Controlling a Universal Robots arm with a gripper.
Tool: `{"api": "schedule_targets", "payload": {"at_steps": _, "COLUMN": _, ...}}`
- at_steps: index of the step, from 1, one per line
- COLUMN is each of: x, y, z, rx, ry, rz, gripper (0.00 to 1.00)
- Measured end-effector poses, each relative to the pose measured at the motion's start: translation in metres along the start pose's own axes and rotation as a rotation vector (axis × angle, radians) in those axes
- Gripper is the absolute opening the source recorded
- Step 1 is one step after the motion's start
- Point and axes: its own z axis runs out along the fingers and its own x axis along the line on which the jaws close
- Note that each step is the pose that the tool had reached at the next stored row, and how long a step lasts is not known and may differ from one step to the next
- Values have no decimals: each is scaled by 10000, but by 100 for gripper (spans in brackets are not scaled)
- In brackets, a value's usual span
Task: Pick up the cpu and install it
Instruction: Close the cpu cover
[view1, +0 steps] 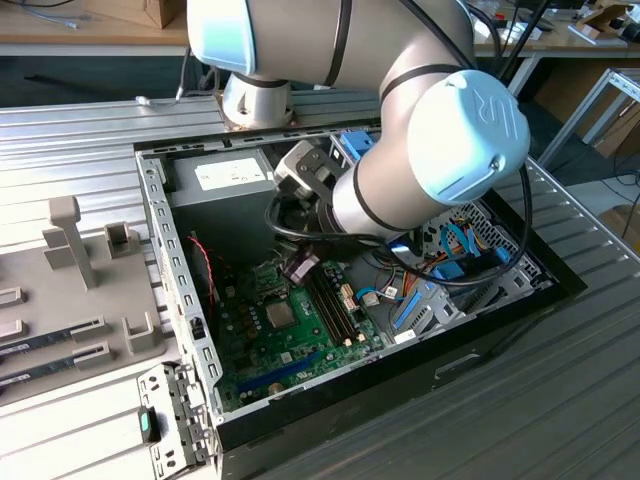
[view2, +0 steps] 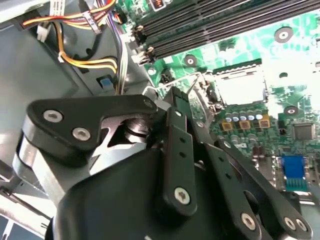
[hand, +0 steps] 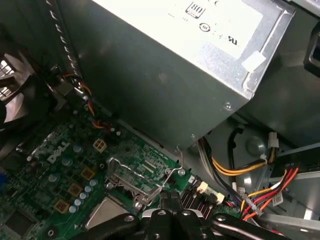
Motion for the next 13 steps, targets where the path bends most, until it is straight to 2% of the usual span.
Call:
{"api": "schedule_targets", "payload": {"at_steps": 6, "x": 58, "y": -79, "z": -43, "rx": 0, "ry": 0, "rz": 0, "gripper": 11}}
{"api": "schedule_targets", "payload": {"at_steps": 10, "x": 144, "y": -194, "z": -103, "rx": -19, "ry": -13, "rz": -1, "gripper": 11}}
{"api": "schedule_targets", "payload": {"at_steps": 13, "x": 186, "y": -253, "z": -133, "rx": -23, "ry": -15, "rz": -2, "gripper": 11}}
